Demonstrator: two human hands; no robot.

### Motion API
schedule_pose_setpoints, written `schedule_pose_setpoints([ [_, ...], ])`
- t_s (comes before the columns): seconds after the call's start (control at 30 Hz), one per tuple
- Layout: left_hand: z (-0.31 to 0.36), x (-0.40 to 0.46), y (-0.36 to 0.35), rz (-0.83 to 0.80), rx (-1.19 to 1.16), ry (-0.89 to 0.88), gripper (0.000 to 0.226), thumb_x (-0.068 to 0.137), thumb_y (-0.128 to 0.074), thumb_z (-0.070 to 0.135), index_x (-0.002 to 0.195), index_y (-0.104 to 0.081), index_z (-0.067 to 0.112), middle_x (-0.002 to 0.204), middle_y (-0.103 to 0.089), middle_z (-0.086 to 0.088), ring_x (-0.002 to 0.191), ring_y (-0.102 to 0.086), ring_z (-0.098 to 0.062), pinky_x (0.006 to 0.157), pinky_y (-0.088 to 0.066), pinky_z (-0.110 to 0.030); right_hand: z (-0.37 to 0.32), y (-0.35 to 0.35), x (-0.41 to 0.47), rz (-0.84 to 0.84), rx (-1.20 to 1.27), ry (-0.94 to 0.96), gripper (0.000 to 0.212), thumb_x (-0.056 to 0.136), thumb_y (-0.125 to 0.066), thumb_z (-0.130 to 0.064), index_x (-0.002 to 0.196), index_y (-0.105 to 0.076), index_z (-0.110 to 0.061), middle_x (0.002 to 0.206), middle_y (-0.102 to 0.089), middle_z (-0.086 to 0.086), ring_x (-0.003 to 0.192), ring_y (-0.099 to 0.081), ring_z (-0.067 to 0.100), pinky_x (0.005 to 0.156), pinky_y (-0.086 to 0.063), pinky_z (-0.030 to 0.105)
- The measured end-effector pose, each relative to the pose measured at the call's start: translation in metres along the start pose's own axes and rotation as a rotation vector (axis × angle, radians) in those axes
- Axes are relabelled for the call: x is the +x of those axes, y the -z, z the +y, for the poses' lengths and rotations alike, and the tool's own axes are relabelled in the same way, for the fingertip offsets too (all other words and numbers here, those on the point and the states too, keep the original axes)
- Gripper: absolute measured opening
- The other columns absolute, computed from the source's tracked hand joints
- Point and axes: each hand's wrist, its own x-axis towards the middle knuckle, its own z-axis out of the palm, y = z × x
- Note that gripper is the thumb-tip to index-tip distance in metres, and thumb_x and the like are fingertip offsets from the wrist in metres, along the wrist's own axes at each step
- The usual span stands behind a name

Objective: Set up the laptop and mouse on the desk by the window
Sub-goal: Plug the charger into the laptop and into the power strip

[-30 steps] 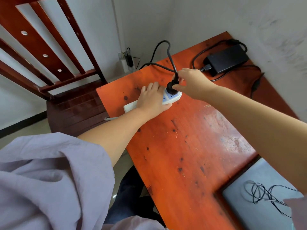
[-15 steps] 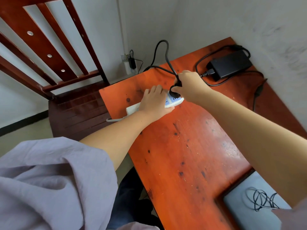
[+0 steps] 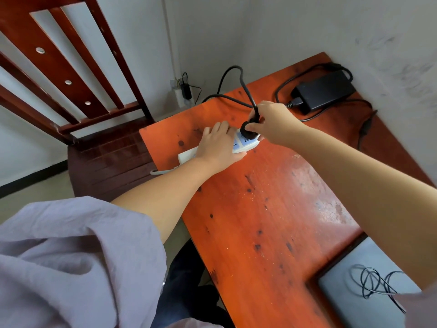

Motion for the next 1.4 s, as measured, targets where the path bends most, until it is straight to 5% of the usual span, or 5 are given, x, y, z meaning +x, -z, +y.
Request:
schedule_pose_setpoints([
  [0.7, 0.006, -0.001, 0.009, -0.098, -0.017, 0.041, 0.049, 0.079, -0.056, 0.05, 0.115, -0.052, 0.016, 0.118, -0.052, -0.008, 0.113, -0.046, -0.026, 0.094, -0.034, -0.039, -0.001, -0.039, -0.013, 0.141, -0.047, -0.025, 0.023, 0.089, -0.055, -0.017, 0.105, -0.057, 0.0, 0.112, -0.051, 0.015, 0.093, -0.055, 0.031, 0.077, -0.045, 0.036],
  [0.87, 0.009, -0.015, 0.029, -0.062, -0.017, 0.049, 0.056, 0.082, -0.059, 0.048, 0.126, -0.047, 0.015, 0.124, -0.051, -0.006, 0.117, -0.045, -0.026, 0.095, -0.037, -0.039, 0.01, -0.034, -0.032, 0.046, 0.152, -0.147, 0.049, 0.087, -0.059, -0.026, 0.132, -0.044, -0.012, 0.125, -0.045, 0.011, 0.105, -0.054, 0.027, 0.083, -0.045, 0.031],
  [1.0, 0.023, -0.036, 0.044, 0.126, -0.019, -0.205, 0.026, 0.08, -0.065, 0.029, 0.098, -0.06, 0.01, 0.094, -0.061, -0.007, 0.088, -0.059, -0.029, 0.073, -0.045, -0.04, 0.049, -0.035, -0.098, 0.185, 0.235, -0.291, 0.049, 0.091, -0.053, -0.025, 0.137, -0.039, -0.015, 0.125, -0.049, 0.009, 0.104, -0.057, 0.023, 0.09, -0.044, 0.032],
  [1.17, 0.098, -0.029, 0.037, -0.022, -0.051, -0.63, 0.017, 0.081, -0.059, 0.025, 0.093, -0.063, 0.013, 0.09, -0.065, -0.005, 0.083, -0.062, -0.028, 0.072, -0.051, -0.039, 0.086, -0.048, -0.206, 0.446, 0.305, -0.489, 0.028, 0.09, -0.05, -0.008, 0.116, -0.061, -0.008, 0.11, -0.062, 0.012, 0.096, -0.062, 0.026, 0.088, -0.045, 0.029],
  [1.4, 0.233, -0.033, 0.009, -0.231, -0.04, -1.101, 0.018, 0.072, -0.076, 0.019, 0.085, -0.066, 0.012, 0.081, -0.066, -0.008, 0.076, -0.064, -0.03, 0.065, -0.052, -0.036, 0.1, -0.069, -0.352, 0.757, 0.366, -0.864, 0.023, 0.088, -0.05, -0.002, 0.102, -0.067, -0.008, 0.095, -0.066, 0.008, 0.089, -0.063, 0.024, 0.082, -0.048, 0.029],
])
